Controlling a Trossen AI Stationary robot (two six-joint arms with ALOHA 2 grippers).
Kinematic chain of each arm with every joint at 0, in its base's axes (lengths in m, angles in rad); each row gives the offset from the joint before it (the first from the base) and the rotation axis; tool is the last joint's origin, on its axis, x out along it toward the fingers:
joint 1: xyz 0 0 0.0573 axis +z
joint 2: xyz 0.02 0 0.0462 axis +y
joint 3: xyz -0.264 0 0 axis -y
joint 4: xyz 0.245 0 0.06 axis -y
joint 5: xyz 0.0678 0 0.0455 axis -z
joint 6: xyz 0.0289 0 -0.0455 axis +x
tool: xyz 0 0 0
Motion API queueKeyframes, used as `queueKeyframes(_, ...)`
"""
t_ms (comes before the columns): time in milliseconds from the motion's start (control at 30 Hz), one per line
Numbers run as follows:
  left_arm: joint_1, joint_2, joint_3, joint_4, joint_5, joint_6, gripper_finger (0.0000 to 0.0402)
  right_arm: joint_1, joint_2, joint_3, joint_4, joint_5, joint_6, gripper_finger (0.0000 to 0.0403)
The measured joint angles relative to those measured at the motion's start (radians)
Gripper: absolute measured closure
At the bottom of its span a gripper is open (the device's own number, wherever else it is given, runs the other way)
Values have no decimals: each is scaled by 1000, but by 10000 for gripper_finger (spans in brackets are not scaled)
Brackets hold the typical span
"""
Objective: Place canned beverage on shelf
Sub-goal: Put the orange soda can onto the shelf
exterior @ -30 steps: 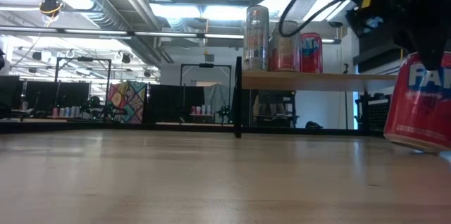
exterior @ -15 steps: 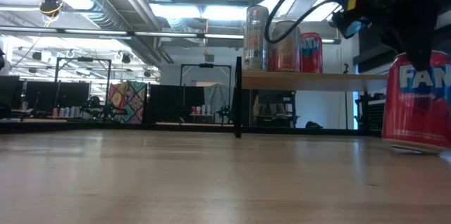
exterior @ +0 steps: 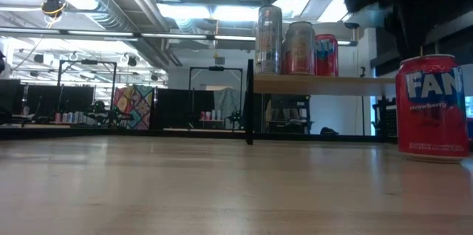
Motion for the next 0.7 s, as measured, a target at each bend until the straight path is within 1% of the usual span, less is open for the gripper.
queueKeyframes(100, 0, 0, 0, -1, 0, 0, 51, 33, -85, 4, 5, 86, 27, 13)
queueKeyframes(200, 0, 0, 0, -5, 0, 0, 51, 93, -175, -34, 8, 202, 104, 15)
queueKeyframes(333, 0, 0, 0, -6, 0, -3, 51, 217, -288, -121, 35, 354, 192, 16)
queueKeyframes(400, 0, 0, 0, -6, 0, -10, 51, 282, -329, -165, 49, 406, 251, 16)
queueKeyframes(467, 0, 0, 0, -6, 0, -35, 51, 323, -357, -202, 50, 407, 276, 16)
queueKeyframes(500, 0, 0, 0, -7, 0, -50, 51, 335, -363, -211, 54, 388, 286, 16)
queueKeyframes(533, 0, 0, 0, -6, 0, -55, 51, 342, -365, -215, 76, 370, 301, 16)
queueKeyframes(633, 0, 0, 0, -6, 0, -80, 51, 357, -364, -216, 123, 359, 309, 16)
queueKeyframes(700, 0, -1, 0, -6, -1, -80, 51, 395, -373, -217, 145, 375, 301, 16)
